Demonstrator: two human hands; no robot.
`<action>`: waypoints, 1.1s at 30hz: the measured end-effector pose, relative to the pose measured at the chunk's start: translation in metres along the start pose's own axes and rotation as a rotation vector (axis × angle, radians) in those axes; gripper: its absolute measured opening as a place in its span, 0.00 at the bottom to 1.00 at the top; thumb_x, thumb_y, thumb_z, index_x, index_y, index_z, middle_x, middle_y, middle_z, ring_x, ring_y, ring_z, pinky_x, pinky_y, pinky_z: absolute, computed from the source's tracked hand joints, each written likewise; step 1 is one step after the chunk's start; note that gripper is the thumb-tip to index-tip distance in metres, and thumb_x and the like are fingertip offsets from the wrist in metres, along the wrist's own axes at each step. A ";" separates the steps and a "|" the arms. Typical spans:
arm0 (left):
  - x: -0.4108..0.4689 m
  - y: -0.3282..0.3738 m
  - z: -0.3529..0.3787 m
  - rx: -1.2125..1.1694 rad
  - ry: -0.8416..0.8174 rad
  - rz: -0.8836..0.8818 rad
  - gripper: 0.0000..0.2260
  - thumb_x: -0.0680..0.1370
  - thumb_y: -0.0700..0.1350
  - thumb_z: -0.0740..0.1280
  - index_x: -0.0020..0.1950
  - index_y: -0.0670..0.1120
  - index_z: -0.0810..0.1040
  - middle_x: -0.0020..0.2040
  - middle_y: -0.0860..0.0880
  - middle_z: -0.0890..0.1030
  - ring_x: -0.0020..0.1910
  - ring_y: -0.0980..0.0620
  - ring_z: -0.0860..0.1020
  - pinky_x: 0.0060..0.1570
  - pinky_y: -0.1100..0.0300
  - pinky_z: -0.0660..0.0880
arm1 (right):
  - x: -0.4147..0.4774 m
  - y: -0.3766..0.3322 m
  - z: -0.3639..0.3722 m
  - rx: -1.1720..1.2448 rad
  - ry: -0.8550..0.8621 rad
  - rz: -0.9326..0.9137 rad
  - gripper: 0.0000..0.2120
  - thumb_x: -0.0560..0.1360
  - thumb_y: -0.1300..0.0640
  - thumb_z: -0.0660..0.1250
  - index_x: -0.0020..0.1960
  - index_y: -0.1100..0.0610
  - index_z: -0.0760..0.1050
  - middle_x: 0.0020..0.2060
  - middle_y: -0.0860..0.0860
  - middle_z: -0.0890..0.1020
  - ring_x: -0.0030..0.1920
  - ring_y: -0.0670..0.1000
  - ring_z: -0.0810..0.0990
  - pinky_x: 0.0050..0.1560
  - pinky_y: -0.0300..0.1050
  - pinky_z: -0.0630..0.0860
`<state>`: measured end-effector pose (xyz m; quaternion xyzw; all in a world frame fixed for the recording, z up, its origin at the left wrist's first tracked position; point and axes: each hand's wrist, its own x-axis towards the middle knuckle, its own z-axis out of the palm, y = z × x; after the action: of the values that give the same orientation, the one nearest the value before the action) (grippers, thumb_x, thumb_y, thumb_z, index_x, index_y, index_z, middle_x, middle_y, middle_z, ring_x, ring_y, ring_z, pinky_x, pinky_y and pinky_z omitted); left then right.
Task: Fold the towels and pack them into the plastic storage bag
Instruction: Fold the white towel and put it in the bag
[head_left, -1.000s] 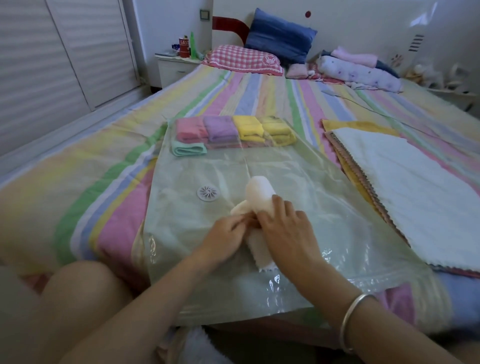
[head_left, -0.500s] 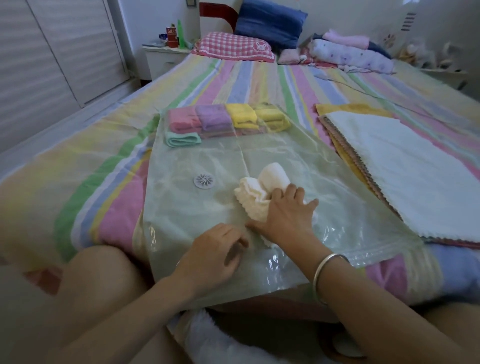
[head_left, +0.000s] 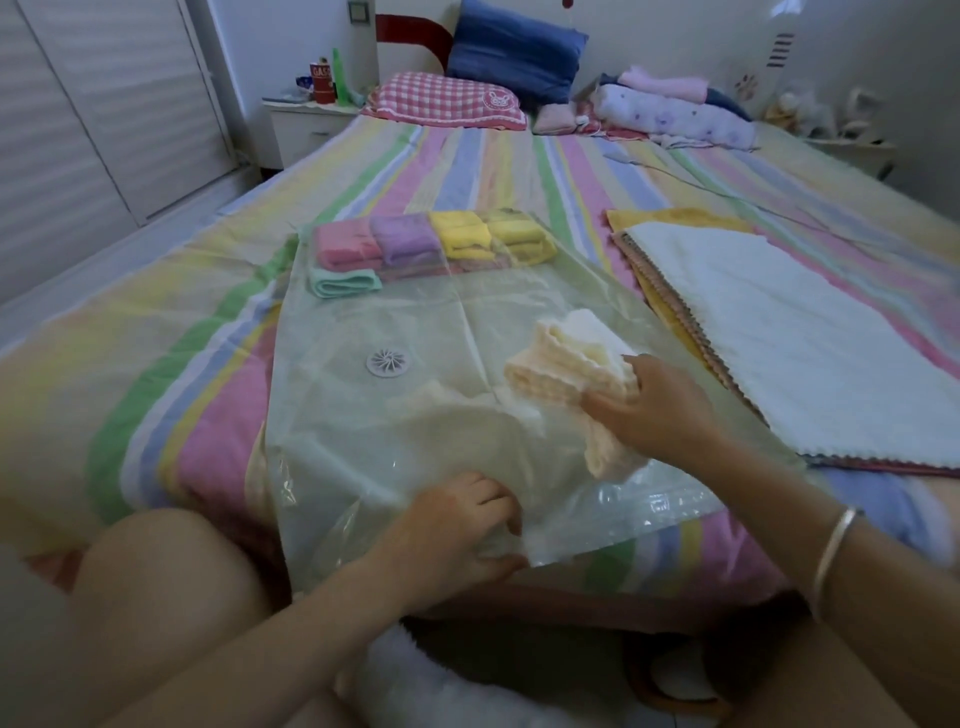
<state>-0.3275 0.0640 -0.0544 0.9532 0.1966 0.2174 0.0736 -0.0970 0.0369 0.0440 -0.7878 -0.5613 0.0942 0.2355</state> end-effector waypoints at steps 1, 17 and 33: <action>-0.001 0.000 -0.003 0.004 0.015 0.006 0.10 0.72 0.56 0.68 0.42 0.51 0.79 0.44 0.55 0.81 0.44 0.54 0.78 0.38 0.59 0.75 | -0.006 0.000 -0.005 0.075 0.023 -0.032 0.16 0.69 0.43 0.69 0.49 0.54 0.78 0.47 0.53 0.82 0.45 0.54 0.80 0.44 0.48 0.76; 0.038 0.009 -0.107 -0.877 0.408 -0.597 0.05 0.75 0.41 0.71 0.41 0.42 0.85 0.40 0.42 0.85 0.32 0.54 0.77 0.28 0.62 0.74 | -0.070 0.010 0.024 -0.463 -0.040 -0.589 0.22 0.64 0.40 0.68 0.54 0.48 0.76 0.60 0.50 0.71 0.54 0.53 0.76 0.39 0.46 0.76; 0.036 -0.098 -0.161 -0.889 0.716 -0.857 0.08 0.80 0.41 0.63 0.47 0.44 0.82 0.45 0.48 0.84 0.37 0.54 0.79 0.34 0.62 0.75 | 0.120 -0.141 0.125 0.075 -0.049 0.063 0.30 0.67 0.32 0.60 0.56 0.54 0.77 0.54 0.54 0.79 0.55 0.55 0.79 0.54 0.46 0.75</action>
<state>-0.4028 0.1766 0.0818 0.5418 0.4588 0.5288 0.4652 -0.2243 0.2183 0.0160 -0.7931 -0.5378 0.1419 0.2482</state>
